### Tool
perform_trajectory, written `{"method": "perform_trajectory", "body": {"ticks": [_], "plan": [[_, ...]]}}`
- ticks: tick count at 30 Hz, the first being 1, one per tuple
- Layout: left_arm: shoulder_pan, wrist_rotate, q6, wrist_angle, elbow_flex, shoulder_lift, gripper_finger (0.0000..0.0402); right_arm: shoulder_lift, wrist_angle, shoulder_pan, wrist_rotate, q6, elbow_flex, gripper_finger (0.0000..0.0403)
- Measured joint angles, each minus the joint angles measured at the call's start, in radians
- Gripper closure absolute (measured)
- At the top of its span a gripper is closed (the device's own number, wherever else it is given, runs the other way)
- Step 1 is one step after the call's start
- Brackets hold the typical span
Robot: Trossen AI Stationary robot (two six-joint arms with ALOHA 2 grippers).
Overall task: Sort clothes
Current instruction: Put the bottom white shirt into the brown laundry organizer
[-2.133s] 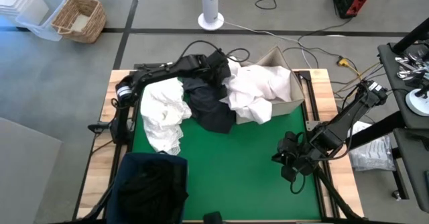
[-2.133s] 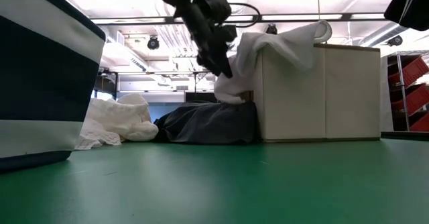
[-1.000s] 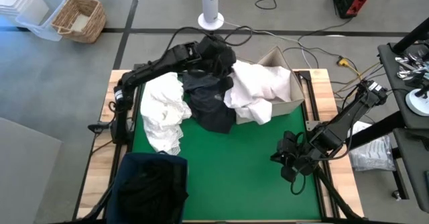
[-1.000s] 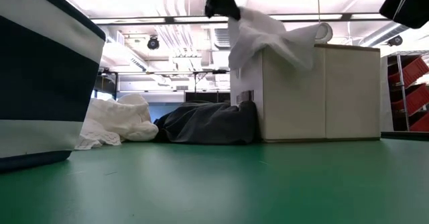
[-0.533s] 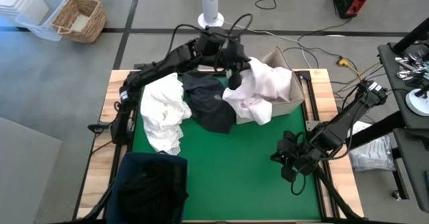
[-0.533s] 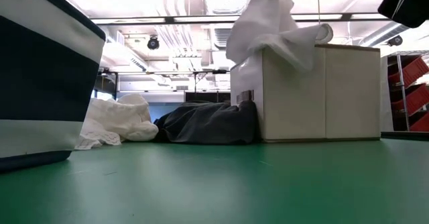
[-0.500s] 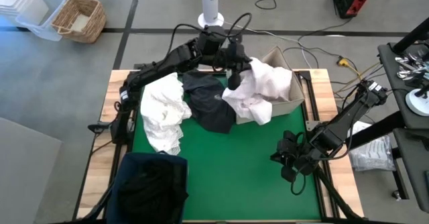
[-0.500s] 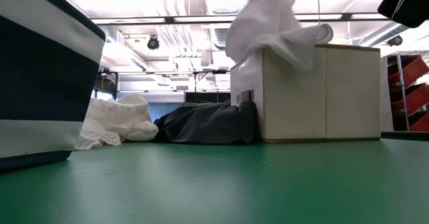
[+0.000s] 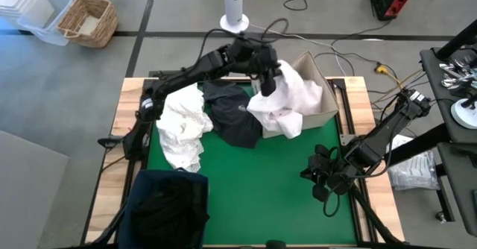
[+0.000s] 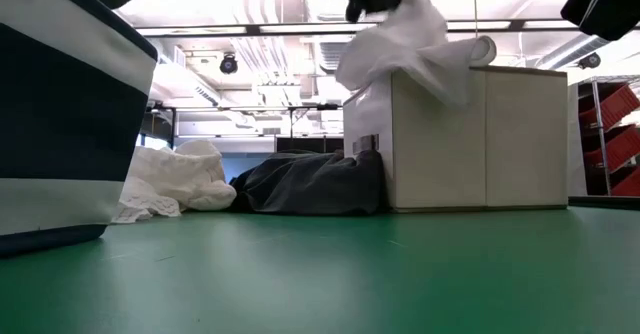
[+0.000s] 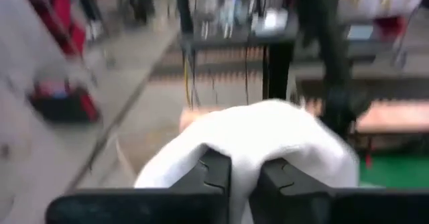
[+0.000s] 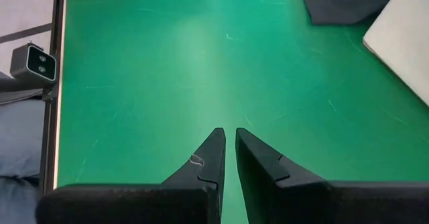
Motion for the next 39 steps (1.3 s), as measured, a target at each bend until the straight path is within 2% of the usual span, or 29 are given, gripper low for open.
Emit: {"method": "perform_trajectory", "body": {"ticks": [3, 12, 18, 23, 30, 33, 39], "plan": [[0.009, -0.001, 0.0, -0.121, 0.0, 0.015, 0.034, 0.0, 0.0, 0.0, 0.0, 0.0, 0.0, 0.0374], [0.008, 0.007, 0.052, -0.434, 0.003, 0.007, 0.0174, 0.0, 0.0, 0.0, 0.0, -0.001, 0.0, 0.0374], [0.014, -0.028, 0.05, -0.59, 0.012, 0.002, 0.0112, 0.0, -0.002, 0.0, 0.0, -0.018, 0.0, 0.0374], [0.011, -0.029, 0.062, -0.645, 0.012, 0.0, 0.0097, 0.0, -0.006, 0.0, 0.0, -0.032, 0.0, 0.0374], [0.009, -0.064, 0.057, -0.722, 0.012, -0.046, 0.0108, -0.003, -0.018, -0.002, 0.006, -0.088, 0.0, 0.0374], [0.008, -0.115, 0.035, -0.736, 0.012, -0.081, 0.0116, -0.011, -0.036, -0.009, 0.071, -0.098, 0.0, 0.0374], [-0.02, -0.117, 0.053, -0.739, 0.012, -0.129, 0.0142, -0.049, -0.079, -0.065, 0.182, -0.17, 0.001, 0.0375]]}}
